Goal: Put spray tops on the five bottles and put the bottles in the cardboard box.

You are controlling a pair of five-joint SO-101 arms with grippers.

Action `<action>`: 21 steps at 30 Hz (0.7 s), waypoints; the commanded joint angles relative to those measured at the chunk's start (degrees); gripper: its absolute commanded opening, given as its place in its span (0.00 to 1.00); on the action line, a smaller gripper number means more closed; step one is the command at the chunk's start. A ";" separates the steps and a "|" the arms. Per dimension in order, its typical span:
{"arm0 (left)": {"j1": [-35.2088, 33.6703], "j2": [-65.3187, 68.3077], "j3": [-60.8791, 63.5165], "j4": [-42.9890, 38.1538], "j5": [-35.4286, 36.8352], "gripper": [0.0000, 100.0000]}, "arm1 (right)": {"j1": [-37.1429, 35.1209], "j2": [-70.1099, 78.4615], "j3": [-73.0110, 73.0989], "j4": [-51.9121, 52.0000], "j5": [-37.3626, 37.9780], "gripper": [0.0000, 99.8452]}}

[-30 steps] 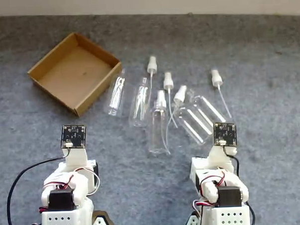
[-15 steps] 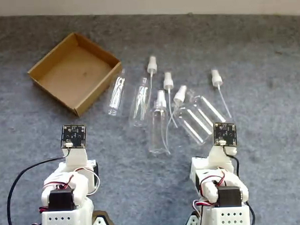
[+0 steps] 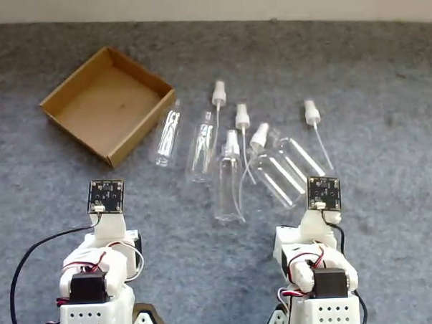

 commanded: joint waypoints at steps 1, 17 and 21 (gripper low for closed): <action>-0.66 0.13 1.36 0.35 -0.44 0.02 | 0.57 -0.66 7.96 0.31 -0.44 0.01; 3.30 0.13 1.36 0.35 -0.26 0.03 | 0.57 -0.66 7.96 0.31 -0.44 0.01; 3.03 0.04 1.36 0.35 -0.26 0.03 | 0.57 -0.66 7.96 0.31 -0.44 0.01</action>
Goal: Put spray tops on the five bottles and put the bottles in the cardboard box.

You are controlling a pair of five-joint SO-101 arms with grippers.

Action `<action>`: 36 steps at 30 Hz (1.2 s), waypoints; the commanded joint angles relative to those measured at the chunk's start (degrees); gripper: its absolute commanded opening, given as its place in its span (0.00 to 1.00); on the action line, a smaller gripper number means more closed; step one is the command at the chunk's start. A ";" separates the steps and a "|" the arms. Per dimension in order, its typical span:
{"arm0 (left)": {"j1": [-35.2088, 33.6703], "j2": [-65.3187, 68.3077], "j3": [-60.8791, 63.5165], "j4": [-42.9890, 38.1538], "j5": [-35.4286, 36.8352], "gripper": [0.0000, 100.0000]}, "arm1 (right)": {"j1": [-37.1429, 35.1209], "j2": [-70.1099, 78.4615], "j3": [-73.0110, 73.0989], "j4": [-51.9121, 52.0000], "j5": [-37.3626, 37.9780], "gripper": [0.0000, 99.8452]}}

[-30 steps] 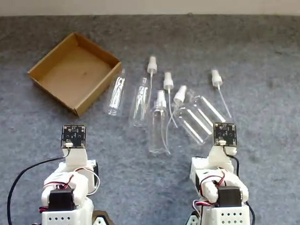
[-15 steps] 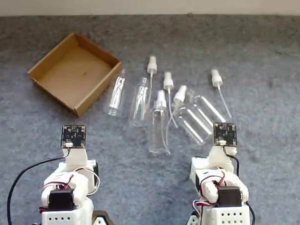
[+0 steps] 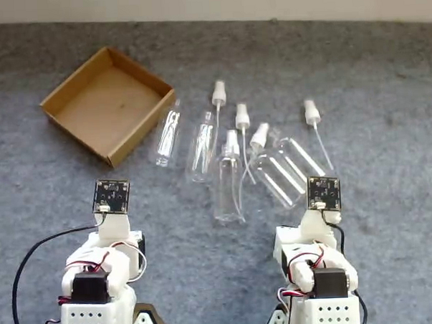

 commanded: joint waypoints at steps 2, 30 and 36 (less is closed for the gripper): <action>0.48 0.04 1.36 0.35 -0.26 0.03 | 0.57 -0.66 7.96 0.31 -0.44 0.01; 0.75 0.04 1.36 0.35 -0.35 0.01 | 0.57 -0.66 7.96 0.31 -0.44 0.01; 0.31 0.04 1.36 0.00 -0.62 0.01 | 0.57 -0.66 7.96 0.31 -0.44 0.01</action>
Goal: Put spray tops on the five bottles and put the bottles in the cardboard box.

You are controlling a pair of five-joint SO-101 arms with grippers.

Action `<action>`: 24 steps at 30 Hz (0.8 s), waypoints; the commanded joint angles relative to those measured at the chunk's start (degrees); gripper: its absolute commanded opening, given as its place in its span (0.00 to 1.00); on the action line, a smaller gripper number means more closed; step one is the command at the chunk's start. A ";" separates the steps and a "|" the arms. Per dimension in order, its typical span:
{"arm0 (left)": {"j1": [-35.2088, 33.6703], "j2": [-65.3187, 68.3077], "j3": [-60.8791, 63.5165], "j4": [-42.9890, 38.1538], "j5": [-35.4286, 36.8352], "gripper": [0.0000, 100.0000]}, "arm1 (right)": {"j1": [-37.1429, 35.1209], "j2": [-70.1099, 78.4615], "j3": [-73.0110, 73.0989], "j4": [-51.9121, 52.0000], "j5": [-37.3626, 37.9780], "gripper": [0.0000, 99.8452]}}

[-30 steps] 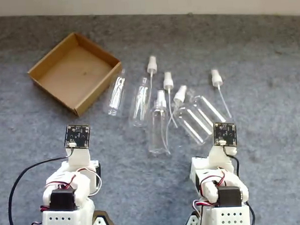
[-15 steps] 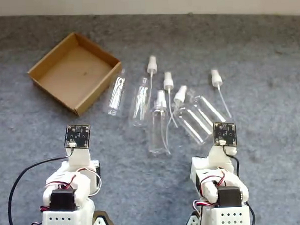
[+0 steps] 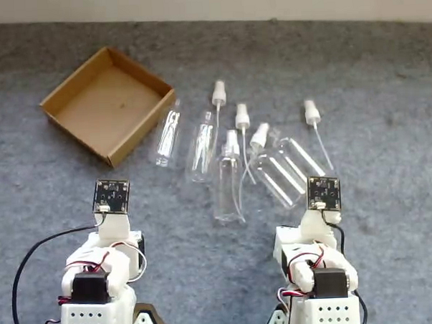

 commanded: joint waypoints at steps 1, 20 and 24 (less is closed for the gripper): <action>0.31 0.04 1.36 0.00 -0.62 0.01 | 0.57 -0.66 7.96 0.31 -0.44 0.01; 0.40 0.04 1.36 -7.65 -0.62 0.01 | 0.57 -0.66 7.96 0.31 -0.44 0.01; 0.40 0.04 1.36 -7.30 -0.62 0.01 | 0.57 -0.66 7.96 0.31 -0.44 0.01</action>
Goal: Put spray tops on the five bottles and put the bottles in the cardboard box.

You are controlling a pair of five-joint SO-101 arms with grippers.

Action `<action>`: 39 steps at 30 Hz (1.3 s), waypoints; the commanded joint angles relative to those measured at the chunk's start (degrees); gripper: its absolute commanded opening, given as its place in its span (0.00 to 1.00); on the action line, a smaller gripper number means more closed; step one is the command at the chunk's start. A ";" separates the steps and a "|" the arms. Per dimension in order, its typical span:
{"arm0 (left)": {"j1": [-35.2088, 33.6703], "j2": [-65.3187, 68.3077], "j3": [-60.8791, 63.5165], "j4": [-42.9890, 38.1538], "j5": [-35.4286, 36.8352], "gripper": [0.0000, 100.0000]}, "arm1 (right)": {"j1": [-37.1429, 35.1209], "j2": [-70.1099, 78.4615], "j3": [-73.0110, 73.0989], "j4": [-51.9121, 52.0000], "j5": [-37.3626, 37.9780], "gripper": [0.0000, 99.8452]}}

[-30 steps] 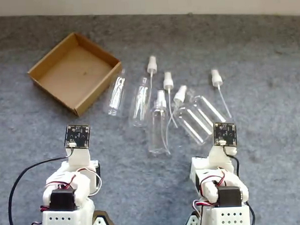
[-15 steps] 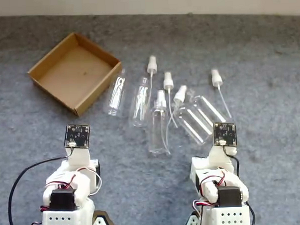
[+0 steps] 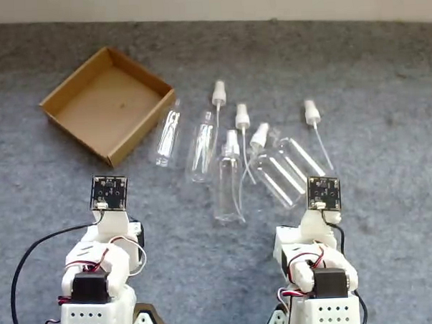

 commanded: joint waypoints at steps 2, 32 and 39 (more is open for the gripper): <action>0.40 0.04 1.36 -0.62 -0.62 0.01 | 0.57 -0.66 7.96 0.31 -0.44 0.01; 0.48 0.04 1.36 0.18 -0.62 0.01 | 0.57 -0.66 7.96 0.31 -0.44 0.01; 0.48 0.04 1.36 0.18 -0.62 0.01 | 0.57 -0.66 7.96 0.31 -0.44 0.01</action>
